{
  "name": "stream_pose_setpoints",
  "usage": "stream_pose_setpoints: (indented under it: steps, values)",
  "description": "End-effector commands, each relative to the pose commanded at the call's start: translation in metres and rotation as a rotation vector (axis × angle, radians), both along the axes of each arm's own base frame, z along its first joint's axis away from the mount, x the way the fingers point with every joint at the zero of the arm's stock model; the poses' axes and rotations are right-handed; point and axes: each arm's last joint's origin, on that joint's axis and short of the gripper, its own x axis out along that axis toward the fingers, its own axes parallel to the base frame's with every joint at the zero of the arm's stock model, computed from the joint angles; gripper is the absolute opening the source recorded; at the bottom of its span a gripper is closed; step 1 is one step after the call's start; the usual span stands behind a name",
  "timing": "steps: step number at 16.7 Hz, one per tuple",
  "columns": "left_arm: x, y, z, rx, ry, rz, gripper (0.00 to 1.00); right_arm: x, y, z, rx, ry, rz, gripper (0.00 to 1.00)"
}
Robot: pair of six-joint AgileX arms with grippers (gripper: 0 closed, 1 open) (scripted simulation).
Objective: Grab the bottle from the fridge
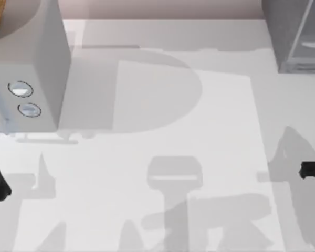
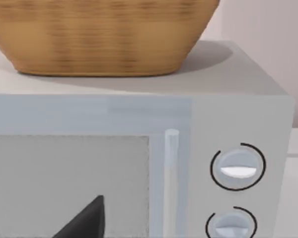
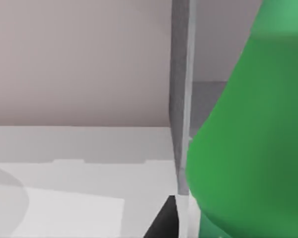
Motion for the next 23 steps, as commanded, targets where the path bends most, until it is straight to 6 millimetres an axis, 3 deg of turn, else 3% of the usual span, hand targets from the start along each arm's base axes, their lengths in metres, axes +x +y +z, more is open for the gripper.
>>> stream_pose_setpoints:
  steps: [6,10,18,23]
  values:
    - [0.0,0.0,0.0,0.0,0.0,0.0,1.0,-0.008,0.054,-0.02,-0.002,-0.002,0.004,0.0]
    - [0.0,0.0,0.0,0.0,0.0,0.0,1.0,-0.019,0.076,-0.032,0.005,-0.011,0.006,0.0]
    - [0.0,0.0,0.0,0.0,0.0,0.0,1.0,-0.023,0.08,-0.036,0.006,-0.012,0.005,0.0]
    - [0.0,0.0,0.0,0.0,0.0,0.0,1.0,-0.004,0.083,-0.048,-0.006,-0.007,0.001,0.0]
